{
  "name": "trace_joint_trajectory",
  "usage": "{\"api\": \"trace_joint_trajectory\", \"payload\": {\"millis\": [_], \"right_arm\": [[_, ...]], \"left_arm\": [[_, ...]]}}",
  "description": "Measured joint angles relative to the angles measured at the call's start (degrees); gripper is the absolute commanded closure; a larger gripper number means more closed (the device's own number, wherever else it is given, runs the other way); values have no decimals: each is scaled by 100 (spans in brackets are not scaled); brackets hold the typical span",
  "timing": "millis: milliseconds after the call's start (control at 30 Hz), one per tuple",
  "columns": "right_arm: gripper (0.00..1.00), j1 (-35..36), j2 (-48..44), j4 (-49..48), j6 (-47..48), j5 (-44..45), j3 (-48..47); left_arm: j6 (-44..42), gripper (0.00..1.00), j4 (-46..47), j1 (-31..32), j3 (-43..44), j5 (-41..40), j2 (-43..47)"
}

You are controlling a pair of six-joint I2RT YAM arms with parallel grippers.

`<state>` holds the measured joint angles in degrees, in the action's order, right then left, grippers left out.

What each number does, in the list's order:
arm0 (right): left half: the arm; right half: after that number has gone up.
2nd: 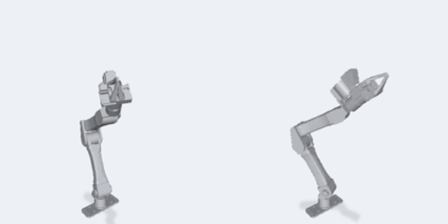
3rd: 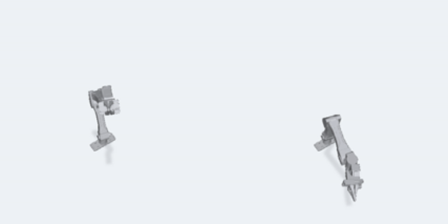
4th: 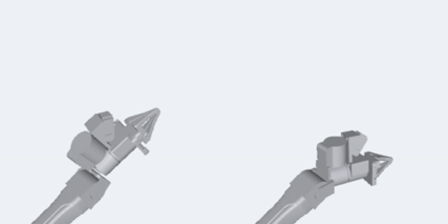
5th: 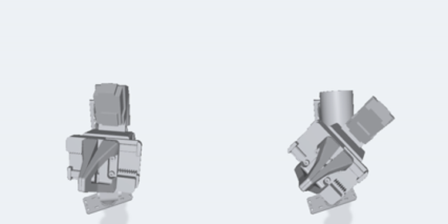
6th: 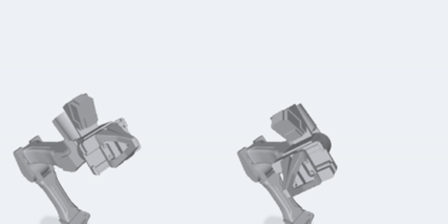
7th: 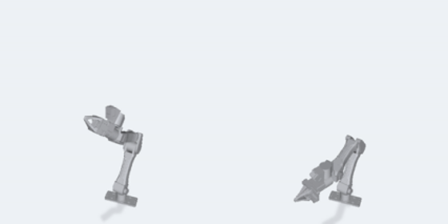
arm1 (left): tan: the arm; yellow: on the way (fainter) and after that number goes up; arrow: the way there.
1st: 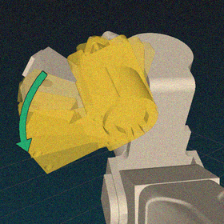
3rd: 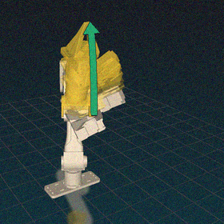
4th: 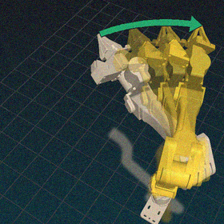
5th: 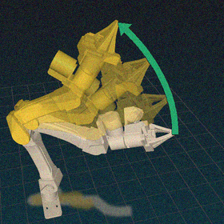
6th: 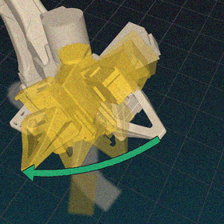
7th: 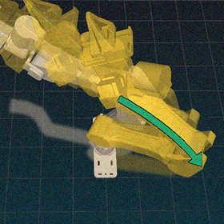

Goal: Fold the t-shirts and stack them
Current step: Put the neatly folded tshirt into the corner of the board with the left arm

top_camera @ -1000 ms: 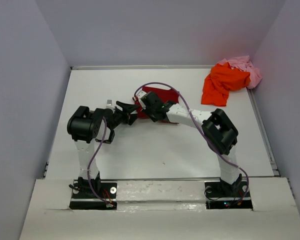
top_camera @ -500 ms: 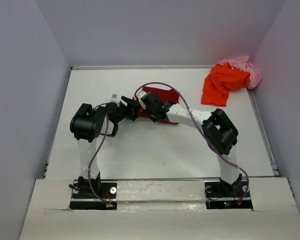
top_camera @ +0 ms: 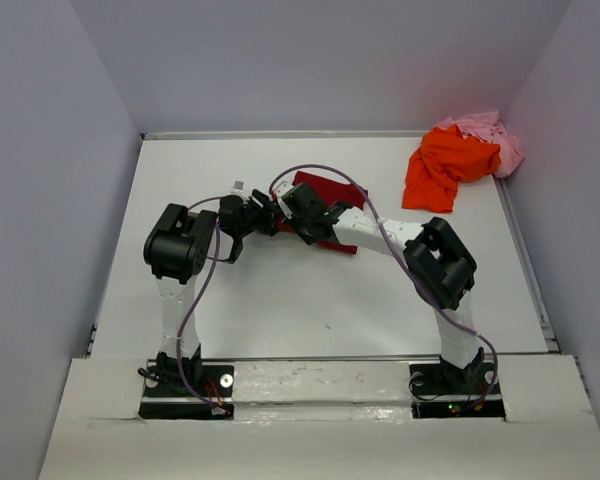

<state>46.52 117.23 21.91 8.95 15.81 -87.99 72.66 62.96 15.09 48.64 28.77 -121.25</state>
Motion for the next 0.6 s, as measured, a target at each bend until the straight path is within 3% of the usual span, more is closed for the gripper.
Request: {"api": "trace_joint_trajectory", "payload": {"millis": [100, 433, 467, 567, 600], "right_arm": [[100, 0, 0, 0, 0, 0, 0], [97, 0, -2, -44, -107, 7, 138], [73, 0, -11, -52, -168, 11, 190], [46, 0, -61, -101, -428, 9, 363], [43, 0, -111, -90, -590, 2, 461]], "left_arm": [[-184, 100, -267, 11, 46, -17, 0], [-935, 100, -1392, 13, 411, -7, 155], [-1056, 100, -1648, -2, 463, 11, 236], [-1412, 100, -2308, -83, 684, 59, 407], [-1539, 100, -2546, -138, 791, 52, 459]]}}
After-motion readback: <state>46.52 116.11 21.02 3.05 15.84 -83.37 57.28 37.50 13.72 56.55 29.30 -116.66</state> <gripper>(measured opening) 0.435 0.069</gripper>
